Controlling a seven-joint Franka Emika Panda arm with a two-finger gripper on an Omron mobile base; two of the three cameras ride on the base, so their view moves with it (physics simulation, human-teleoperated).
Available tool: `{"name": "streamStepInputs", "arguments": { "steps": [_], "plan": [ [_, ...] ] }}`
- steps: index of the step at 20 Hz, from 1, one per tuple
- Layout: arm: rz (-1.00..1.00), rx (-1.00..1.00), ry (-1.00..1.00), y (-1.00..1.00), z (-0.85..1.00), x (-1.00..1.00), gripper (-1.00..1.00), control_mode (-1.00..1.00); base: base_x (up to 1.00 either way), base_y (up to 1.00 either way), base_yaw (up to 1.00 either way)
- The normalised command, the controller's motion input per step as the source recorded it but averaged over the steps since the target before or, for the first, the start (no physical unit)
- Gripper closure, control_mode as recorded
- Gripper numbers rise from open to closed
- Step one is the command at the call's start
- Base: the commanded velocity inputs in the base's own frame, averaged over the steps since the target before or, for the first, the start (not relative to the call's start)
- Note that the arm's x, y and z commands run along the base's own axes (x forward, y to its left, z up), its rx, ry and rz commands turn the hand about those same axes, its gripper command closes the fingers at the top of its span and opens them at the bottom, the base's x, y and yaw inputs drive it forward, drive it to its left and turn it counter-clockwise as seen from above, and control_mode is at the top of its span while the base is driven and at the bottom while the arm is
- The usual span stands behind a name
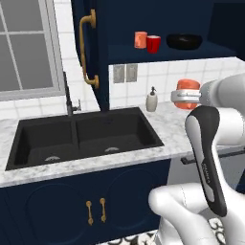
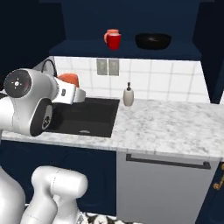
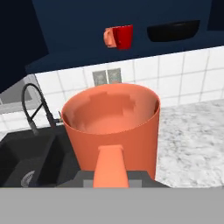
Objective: Gather all objects into one cabinet and sort the glasses and bowls to opposite sides.
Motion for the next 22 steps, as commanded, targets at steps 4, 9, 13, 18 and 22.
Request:
{"name": "streamStepInputs", "arguments": {
  "steps": [4,9,13,18,22],
  "plan": [
    [0.00,0.00,0.00,0.00,0.00,0.00,1.00,1.00,0.79,-0.34,0.00],
    [0.00,0.00,0.00,0.00,0.00,0.00,1.00,1.00,0.47,-0.39,0.00],
    [0.00,0.00,0.00,0.00,0.00,0.00,1.00,1.00,0.49,-0.18,0.06],
    [0.00,0.00,0.00,0.00,0.00,0.00,1.00,1.00,0.52,-0.08,0.09],
    [0.00,0.00,0.00,0.03,0.00,0.00,1.00,-1.00,0.18,0.03,0.01]
  ]
}}
